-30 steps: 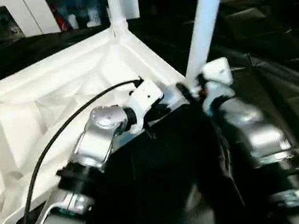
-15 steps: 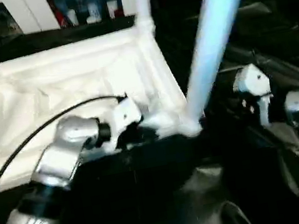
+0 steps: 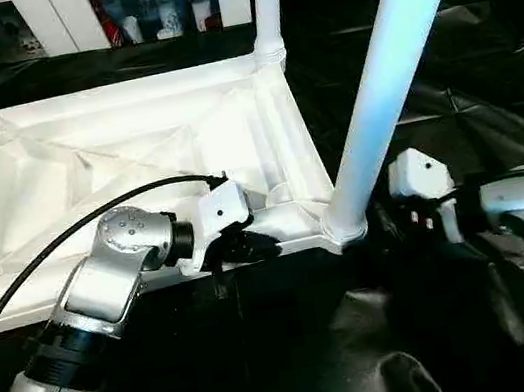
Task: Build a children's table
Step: Rotate leg to tighten
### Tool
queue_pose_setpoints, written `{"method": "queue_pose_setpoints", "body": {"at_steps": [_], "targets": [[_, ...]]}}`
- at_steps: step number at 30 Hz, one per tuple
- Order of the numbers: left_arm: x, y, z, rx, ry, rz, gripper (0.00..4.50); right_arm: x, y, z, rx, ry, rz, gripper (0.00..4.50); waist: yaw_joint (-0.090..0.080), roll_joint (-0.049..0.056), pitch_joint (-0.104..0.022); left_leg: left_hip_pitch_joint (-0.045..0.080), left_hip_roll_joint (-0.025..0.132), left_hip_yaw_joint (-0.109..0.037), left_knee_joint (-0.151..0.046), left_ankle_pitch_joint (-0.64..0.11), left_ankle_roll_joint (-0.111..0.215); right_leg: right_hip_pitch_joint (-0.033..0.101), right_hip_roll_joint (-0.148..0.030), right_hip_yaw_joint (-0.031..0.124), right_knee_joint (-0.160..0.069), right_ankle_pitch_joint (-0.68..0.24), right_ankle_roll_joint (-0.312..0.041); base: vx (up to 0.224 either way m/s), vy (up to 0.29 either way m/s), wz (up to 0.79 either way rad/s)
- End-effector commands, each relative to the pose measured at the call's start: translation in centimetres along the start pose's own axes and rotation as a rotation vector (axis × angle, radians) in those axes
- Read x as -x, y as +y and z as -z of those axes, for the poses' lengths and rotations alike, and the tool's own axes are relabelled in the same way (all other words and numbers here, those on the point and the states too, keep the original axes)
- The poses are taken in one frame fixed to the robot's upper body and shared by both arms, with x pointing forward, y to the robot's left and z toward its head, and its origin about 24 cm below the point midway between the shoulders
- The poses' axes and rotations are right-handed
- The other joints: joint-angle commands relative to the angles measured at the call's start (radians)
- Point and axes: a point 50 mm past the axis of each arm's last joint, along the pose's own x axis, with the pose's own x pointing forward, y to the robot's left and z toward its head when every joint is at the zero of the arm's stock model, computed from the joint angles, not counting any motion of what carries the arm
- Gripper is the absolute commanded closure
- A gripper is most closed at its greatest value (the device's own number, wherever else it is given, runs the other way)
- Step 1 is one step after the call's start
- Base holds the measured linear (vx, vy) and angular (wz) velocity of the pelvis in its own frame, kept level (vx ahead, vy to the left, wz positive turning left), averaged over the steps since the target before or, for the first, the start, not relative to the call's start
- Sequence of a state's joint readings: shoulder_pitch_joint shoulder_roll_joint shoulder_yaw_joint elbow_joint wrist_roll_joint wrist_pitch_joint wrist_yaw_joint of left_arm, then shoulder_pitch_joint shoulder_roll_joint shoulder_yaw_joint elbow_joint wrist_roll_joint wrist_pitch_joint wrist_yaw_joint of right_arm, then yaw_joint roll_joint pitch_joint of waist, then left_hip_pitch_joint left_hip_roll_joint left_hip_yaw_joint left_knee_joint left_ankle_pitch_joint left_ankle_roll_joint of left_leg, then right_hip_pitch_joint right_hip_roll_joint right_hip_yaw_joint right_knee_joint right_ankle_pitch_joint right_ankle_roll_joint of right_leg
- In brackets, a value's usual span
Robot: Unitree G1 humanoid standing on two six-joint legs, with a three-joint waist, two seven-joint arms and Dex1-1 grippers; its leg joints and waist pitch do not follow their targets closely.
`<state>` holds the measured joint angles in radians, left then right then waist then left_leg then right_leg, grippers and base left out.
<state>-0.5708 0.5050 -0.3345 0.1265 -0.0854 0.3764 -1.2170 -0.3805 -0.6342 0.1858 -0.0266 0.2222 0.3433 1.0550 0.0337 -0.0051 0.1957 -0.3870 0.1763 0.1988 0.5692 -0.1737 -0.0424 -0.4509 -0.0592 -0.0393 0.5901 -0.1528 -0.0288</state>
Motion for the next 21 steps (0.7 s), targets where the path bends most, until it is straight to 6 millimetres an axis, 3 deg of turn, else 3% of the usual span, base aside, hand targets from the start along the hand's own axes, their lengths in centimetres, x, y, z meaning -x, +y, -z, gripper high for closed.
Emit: {"method": "queue_pose_setpoints", "body": {"at_steps": [1, 8, 21], "targets": [[-0.52, -0.85, -0.17, -0.007, -0.007, 0.065, 4.50, -0.08, -0.01, -0.08, 0.008, -0.001, -0.007, 0.57, 0.001, -0.010, -0.088, 0.019, 0.051, -0.017, -0.044, -0.031, 0.167, 0.080, -0.076, 0.052, -0.040, -0.057, -0.303, 0.000, 0.000, 0.00], [-0.51, -0.93, -0.14, -0.005, -0.002, 0.066, 4.50, -0.18, 0.07, 0.11, -0.001, -0.006, -0.024, 0.84, 0.000, -0.011, -0.088, 0.018, 0.049, -0.018, -0.043, -0.056, 0.148, 0.079, -0.075, 0.053, -0.044, -0.111, -0.287, 0.000, 0.000, 0.00], [-0.43, -1.05, 0.07, 0.003, 0.008, 0.068, 4.50, -0.30, 0.26, 0.46, -0.019, -0.006, -0.032, 1.78, 0.001, -0.010, -0.089, 0.018, 0.049, -0.019, -0.040, -0.036, 0.162, 0.079, -0.074, 0.052, -0.039, -0.076, -0.291, 0.000, 0.000, 0.00]]}}
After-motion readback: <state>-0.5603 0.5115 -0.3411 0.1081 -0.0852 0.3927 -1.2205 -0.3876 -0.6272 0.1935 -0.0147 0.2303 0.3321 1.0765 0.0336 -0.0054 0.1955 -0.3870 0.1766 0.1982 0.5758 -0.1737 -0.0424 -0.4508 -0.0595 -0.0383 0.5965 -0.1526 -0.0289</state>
